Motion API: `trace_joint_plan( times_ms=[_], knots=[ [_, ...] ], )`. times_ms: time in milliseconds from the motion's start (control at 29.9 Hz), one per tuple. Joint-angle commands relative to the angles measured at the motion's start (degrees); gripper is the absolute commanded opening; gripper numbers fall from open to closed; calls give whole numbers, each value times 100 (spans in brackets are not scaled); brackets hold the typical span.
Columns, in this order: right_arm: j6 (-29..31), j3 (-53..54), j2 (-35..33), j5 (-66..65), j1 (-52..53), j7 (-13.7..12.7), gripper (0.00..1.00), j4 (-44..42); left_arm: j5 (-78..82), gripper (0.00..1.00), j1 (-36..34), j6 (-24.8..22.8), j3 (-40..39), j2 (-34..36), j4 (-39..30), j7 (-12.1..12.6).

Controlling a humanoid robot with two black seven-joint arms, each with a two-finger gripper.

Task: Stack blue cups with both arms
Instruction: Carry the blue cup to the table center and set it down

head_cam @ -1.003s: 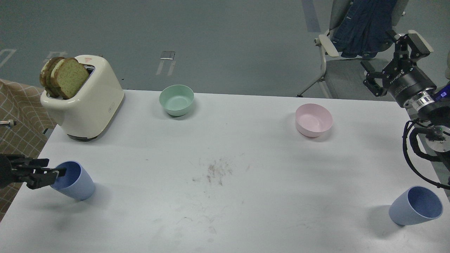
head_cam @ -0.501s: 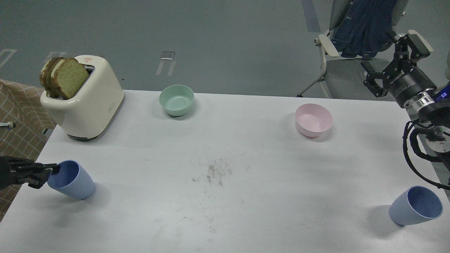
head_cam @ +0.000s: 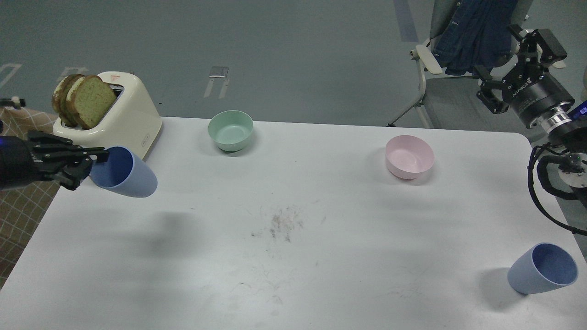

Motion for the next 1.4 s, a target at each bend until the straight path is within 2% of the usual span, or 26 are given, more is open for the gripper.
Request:
trace_joint_plan(
  times_ms=[0, 67, 134, 234, 334, 468, 668, 936, 1370],
  knots=[
    [0, -13, 4, -13, 363, 0, 100, -43, 185, 0, -787, -854, 0, -906, -86, 0],
    [0, -30, 4, -65, 626, 0, 100, -122, 194, 0, -1095, -1206, 0, -1355, -51, 0],
    [0, -39, 22, -100, 803, 0, 100, -175, 185, 0, -1263, -1339, 0, -1655, -42, 0],
    [0, -57, 66, -162, 1181, 0, 100, -202, 185, 0, -1369, -1454, 0, -2560, 124, 0],
    [0, -74, 92, -188, 1383, 0, 100, -202, 203, 0, -1369, -1481, 35, -3359, 519, 0],
    [0, -460, 92, -188, 1699, 0, 100, -210, 220, 0, -1351, -1550, 70, -4554, 1380, 0],
    [0, -575, 101, -180, 1849, 0, 100, -219, 360, 0, -1369, -1744, 88, -5697, 2277, 0],
    [0, -584, 162, -171, 1788, 0, 100, -228, 668, 0, -1387, -1779, 536, -6542, 2902, 0],
    [0, -593, 171, -171, 1709, 0, 100, -237, 1011, 0, -1378, -1823, 686, -6578, 2902, 0]
  ],
)
